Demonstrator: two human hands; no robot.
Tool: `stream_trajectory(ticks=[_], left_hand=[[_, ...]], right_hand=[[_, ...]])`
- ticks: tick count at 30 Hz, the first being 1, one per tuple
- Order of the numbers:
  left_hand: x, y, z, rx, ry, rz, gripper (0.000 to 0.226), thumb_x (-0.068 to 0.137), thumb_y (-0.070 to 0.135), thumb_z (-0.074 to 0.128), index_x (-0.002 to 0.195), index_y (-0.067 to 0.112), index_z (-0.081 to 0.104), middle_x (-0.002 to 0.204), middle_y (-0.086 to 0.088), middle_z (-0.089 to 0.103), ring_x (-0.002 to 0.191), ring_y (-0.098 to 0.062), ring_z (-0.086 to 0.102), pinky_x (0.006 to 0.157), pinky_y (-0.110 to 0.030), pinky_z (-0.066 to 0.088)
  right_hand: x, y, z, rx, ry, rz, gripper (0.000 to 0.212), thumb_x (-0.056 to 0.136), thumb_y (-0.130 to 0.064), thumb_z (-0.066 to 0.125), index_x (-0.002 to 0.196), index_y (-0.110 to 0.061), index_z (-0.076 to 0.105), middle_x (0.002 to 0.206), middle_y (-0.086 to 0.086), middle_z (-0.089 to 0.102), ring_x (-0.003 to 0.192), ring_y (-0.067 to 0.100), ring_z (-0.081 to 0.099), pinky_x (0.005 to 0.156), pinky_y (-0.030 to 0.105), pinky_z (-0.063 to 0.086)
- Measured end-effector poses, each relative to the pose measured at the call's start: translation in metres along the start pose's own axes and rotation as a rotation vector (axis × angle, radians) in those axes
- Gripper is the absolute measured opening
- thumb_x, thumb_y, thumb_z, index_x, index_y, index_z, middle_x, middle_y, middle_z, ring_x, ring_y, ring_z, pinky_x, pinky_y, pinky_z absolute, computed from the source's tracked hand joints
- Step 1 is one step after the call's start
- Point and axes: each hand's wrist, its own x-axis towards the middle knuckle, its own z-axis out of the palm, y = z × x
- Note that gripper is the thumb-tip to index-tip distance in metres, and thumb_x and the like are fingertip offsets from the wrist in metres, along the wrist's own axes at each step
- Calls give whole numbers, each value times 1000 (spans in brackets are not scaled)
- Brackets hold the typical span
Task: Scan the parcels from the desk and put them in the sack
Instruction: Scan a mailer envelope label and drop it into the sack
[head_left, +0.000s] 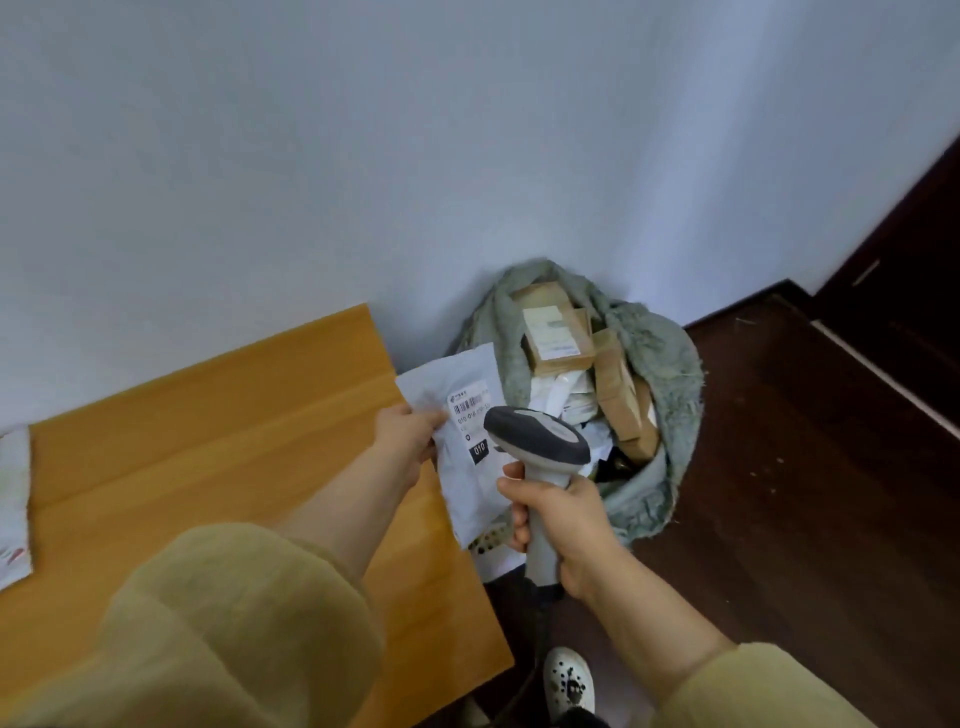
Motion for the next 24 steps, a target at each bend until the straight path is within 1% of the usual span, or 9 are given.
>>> stream_trajectory(ticks=[4, 8, 11, 12, 15, 17, 20, 22, 24], left_hand=[[9, -8, 85, 59, 13, 35, 7, 85, 4, 68, 87, 5, 61, 97, -17, 69, 77, -28, 67, 70, -35, 55], [23, 7, 141, 79, 29, 108, 8, 87, 4, 66, 84, 3, 59, 107, -24, 66, 73, -23, 64, 51, -24, 45], [35, 30, 178, 28, 9, 122, 12, 90, 2, 62, 100, -4, 61, 109, -22, 65, 86, -28, 64, 58, -31, 55], [42, 37, 188, 19, -3, 110, 14, 90, 1, 60, 103, -5, 61, 108, -22, 65, 84, -26, 64, 63, -34, 57], [68, 56, 212, 28, -8, 57, 4, 90, 1, 60, 88, 3, 58, 85, -14, 62, 59, -19, 54, 41, -22, 49], [82, 61, 219, 62, 33, 19, 9, 90, 1, 59, 93, 5, 52, 75, -9, 55, 58, -18, 49, 51, -24, 47], [86, 50, 210, 171, 48, -85, 6, 96, 9, 48, 92, 5, 45, 95, -8, 50, 74, -18, 48, 65, -25, 42], [82, 37, 194, 381, 21, 3, 31, 94, 11, 52, 123, 1, 49, 121, -12, 52, 102, -28, 55, 84, -31, 48], [74, 28, 170, 668, -6, 170, 56, 90, 9, 59, 141, 4, 40, 141, -11, 45, 126, -31, 47, 103, -34, 40]], right_hand=[[25, -20, -67, 43, 110, 24, 8, 85, 3, 64, 83, -2, 59, 48, 9, 43, 37, 18, 35, 45, 26, 33], [44, -36, -104, 90, 164, 37, 6, 84, 3, 65, 85, 0, 61, 48, 11, 44, 36, 19, 35, 45, 27, 33], [54, -49, -119, 128, 179, 30, 8, 84, 3, 66, 84, -2, 61, 47, 9, 45, 37, 19, 36, 44, 26, 34], [57, -51, -123, 141, 181, 29, 8, 84, 3, 67, 84, -2, 61, 47, 9, 45, 37, 19, 36, 43, 26, 34], [65, -55, -130, 173, 188, 42, 6, 84, 2, 67, 86, -2, 63, 48, 9, 46, 37, 19, 37, 44, 27, 35], [69, -55, -132, 172, 185, 59, 6, 85, 2, 67, 89, -1, 63, 49, 9, 45, 37, 18, 37, 45, 26, 35], [73, -53, -127, 128, 173, 91, 6, 85, 1, 67, 87, -4, 63, 49, 8, 46, 37, 17, 38, 45, 26, 36], [73, -53, -116, 97, 137, 110, 6, 85, -1, 68, 86, -4, 62, 50, 8, 47, 38, 18, 40, 46, 27, 39], [75, -55, -100, 81, 88, 135, 6, 84, -1, 68, 84, -3, 62, 50, 8, 48, 38, 18, 41, 47, 27, 40]])
